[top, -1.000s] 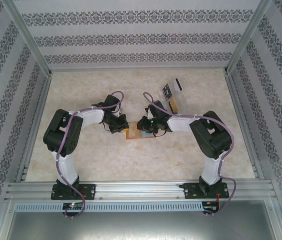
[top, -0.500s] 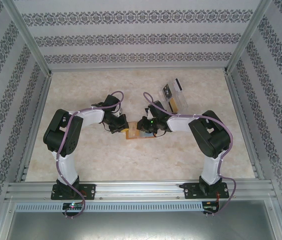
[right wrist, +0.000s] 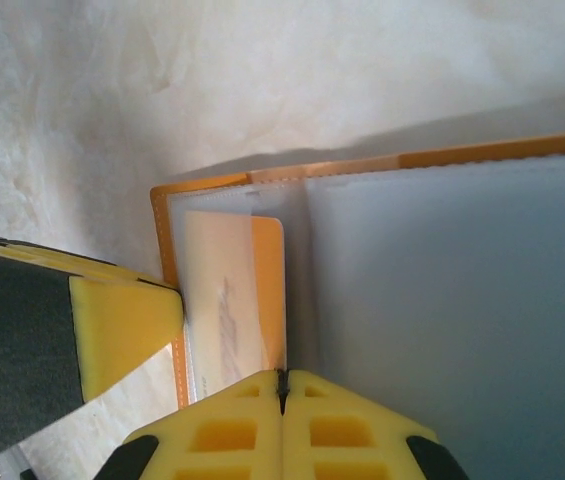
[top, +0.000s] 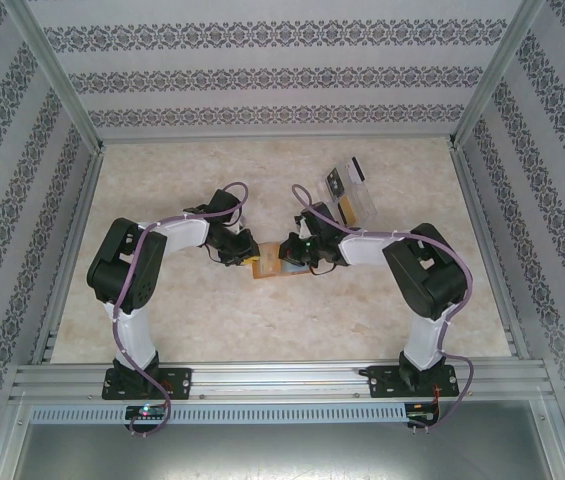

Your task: Take the credit cards out of the card holder

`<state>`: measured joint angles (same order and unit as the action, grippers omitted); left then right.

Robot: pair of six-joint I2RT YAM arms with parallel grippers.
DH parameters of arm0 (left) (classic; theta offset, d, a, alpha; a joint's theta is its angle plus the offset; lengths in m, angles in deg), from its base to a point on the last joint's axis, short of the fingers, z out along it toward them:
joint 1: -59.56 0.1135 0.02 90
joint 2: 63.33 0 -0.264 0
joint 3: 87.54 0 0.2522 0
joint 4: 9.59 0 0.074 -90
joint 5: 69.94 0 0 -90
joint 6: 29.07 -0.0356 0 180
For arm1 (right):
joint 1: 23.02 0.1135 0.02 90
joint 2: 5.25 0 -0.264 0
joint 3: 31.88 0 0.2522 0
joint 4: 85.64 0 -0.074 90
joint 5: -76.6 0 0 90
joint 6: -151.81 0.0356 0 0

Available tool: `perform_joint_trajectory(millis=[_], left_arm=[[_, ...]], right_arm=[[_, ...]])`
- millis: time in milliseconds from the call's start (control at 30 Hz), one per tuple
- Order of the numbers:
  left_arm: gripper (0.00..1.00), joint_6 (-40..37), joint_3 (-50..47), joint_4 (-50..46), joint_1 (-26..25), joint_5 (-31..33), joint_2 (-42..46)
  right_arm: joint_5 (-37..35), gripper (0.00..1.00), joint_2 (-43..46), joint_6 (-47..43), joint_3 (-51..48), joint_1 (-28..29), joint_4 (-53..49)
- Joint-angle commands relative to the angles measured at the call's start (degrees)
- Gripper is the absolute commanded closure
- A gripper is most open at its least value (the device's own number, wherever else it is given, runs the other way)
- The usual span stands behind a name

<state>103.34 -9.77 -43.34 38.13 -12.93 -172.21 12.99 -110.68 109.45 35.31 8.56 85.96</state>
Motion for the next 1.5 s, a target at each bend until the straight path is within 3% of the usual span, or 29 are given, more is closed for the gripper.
perform_joint_trajectory(millis=[0,333,667,900,1467], left_arm=[[0.84,-1.44,0.15,-2.11,-0.67,2.15,-1.11],[0.88,-2.41,1.95,-2.84,-0.68,1.21,-0.88],[0.89,-2.53,1.77,0.85,-1.20,-0.68,5.10],[0.91,-2.95,4.41,0.05,-2.47,-4.27,-0.85],[0.95,-4.72,4.90,-3.39,-2.83,-0.94,-6.21]], right_arm=[[-2.75,0.98,2.74,-1.54,-2.04,-1.67,-1.23],[0.73,0.95,1.13,-1.08,-1.42,-1.39,0.94],[-0.21,0.95,0.30,-0.86,-0.83,-1.21,0.61],[0.14,0.94,0.22,-0.77,-0.61,-1.33,0.77],[4.54,0.82,-1.08,0.69,0.31,-0.99,4.82]])
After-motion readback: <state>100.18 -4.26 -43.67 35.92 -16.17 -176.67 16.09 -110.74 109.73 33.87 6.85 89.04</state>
